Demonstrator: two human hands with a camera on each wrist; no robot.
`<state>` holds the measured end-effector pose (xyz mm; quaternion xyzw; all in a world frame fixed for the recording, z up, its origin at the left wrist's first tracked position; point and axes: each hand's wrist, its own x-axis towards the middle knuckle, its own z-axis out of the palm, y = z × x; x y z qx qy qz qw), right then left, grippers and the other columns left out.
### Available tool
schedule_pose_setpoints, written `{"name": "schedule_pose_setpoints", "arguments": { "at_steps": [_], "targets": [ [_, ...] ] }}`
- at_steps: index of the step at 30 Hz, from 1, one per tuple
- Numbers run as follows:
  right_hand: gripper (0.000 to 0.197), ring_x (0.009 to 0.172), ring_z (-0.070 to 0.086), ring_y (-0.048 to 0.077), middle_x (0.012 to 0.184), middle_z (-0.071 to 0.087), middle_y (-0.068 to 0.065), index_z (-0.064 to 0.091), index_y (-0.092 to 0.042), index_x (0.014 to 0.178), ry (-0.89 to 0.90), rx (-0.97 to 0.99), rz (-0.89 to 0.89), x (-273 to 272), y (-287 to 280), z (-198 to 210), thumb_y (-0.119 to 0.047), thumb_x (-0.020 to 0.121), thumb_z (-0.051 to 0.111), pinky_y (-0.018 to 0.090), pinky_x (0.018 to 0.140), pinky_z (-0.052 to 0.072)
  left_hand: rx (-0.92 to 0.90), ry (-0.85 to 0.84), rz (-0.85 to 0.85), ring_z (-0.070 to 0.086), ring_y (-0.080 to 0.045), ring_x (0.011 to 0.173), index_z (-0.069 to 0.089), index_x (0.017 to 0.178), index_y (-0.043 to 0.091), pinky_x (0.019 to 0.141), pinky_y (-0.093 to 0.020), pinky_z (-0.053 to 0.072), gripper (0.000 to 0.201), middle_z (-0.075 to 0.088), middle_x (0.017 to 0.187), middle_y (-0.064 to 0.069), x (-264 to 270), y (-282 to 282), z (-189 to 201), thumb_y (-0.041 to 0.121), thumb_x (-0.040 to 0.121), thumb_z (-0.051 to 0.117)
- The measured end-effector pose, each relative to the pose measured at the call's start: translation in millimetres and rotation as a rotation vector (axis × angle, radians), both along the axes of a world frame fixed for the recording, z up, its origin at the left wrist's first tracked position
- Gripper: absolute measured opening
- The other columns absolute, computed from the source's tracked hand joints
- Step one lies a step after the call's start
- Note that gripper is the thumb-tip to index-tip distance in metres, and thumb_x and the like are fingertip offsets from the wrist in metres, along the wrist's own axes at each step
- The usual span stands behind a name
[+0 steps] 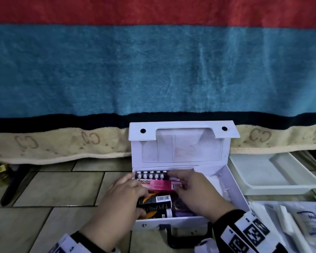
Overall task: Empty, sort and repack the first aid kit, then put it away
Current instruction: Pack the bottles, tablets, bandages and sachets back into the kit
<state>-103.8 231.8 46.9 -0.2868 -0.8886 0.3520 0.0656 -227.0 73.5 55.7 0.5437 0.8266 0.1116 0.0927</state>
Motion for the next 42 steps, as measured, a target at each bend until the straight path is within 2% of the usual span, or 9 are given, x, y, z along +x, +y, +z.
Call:
{"name": "schedule_pose_setpoints", "arguments": {
  "at_steps": [3,9,14,17,23,29,34,38,42],
  "targets": [
    [0.049,0.119,0.054,0.003,0.128,0.059,-0.016,0.055,-0.034,0.129,-0.016,-0.011,0.011,-1,1,-1,-0.009,0.086,0.056,0.016,0.104,0.037,-0.002,0.005,-0.001,0.007,-0.001,0.142,0.055,0.120,0.038,0.114,-0.020,0.013,0.042,0.045,0.132,0.023,-1,0,-2,0.040,0.080,0.066],
    [0.052,0.112,0.059,0.007,0.125,0.063,-0.006,0.054,-0.026,0.131,-0.015,-0.124,0.031,0,0,9,-0.009,0.083,0.064,0.026,0.103,0.043,0.034,0.037,0.021,0.015,-0.002,0.142,0.055,0.117,0.037,0.112,-0.021,0.017,0.038,0.046,0.133,0.019,1,-3,-1,0.043,0.080,0.065],
    [0.038,0.104,0.056,0.004,0.114,0.061,-0.008,0.060,-0.028,0.121,0.041,-0.097,-0.104,29,3,31,-0.015,0.086,0.062,0.018,0.095,0.044,0.101,0.046,0.048,0.046,-0.007,0.120,0.060,0.111,0.034,0.099,-0.022,0.031,0.033,0.054,0.117,0.019,4,-2,9,0.039,0.079,0.067],
    [0.029,0.093,0.055,-0.008,0.100,0.059,-0.020,0.062,-0.032,0.113,0.104,-0.039,-0.189,58,2,44,-0.019,0.087,0.063,0.001,0.076,0.040,0.165,0.020,0.054,0.056,-0.009,0.104,0.063,0.102,0.032,0.089,-0.024,0.040,0.024,0.058,0.106,0.016,8,0,15,0.037,0.079,0.068],
    [0.026,0.089,0.058,-0.010,0.097,0.063,-0.022,0.060,-0.044,0.091,0.158,0.100,-0.427,137,-22,52,-0.020,0.085,0.066,0.002,0.073,0.042,0.239,-0.034,-0.080,0.056,-0.008,0.106,0.064,0.104,0.030,0.088,-0.024,0.041,0.022,0.059,0.108,0.016,33,12,29,0.037,0.082,0.065],
    [0.028,0.083,0.063,0.005,0.094,0.067,-0.013,0.062,-0.041,0.079,0.138,0.179,-0.718,208,-40,42,-0.014,0.081,0.069,0.014,0.072,0.046,0.238,-0.084,-0.232,0.062,-0.016,0.089,0.069,0.086,0.025,0.075,-0.029,0.045,0.017,0.063,0.091,0.009,68,28,31,0.037,0.074,0.068],
    [0.033,0.081,0.065,0.009,0.093,0.069,-0.008,0.061,-0.041,0.078,0.100,0.197,-0.800,250,-38,33,-0.010,0.079,0.071,0.028,0.079,0.049,0.219,-0.111,-0.314,0.057,-0.009,0.096,0.064,0.098,0.029,0.080,-0.023,0.042,0.022,0.058,0.098,0.015,102,43,25,0.043,0.081,0.061],
    [0.019,0.082,0.064,0.008,0.096,0.068,-0.007,0.070,-0.029,0.089,0.050,0.191,-0.816,277,-14,22,-0.013,0.080,0.071,0.018,0.071,0.042,0.226,-0.124,-0.337,0.054,-0.006,0.104,0.061,0.106,0.033,0.088,-0.023,0.043,0.024,0.055,0.107,0.019,128,58,19,0.042,0.085,0.060],
    [0.020,0.086,0.063,0.006,0.096,0.064,-0.011,0.065,-0.034,0.087,-0.011,0.198,-0.708,288,18,20,-0.016,0.080,0.071,0.007,0.069,0.037,0.222,-0.127,-0.303,0.052,-0.004,0.108,0.061,0.109,0.033,0.085,-0.018,0.039,0.026,0.054,0.111,0.019,151,81,18,0.045,0.086,0.056]
  ]
}}
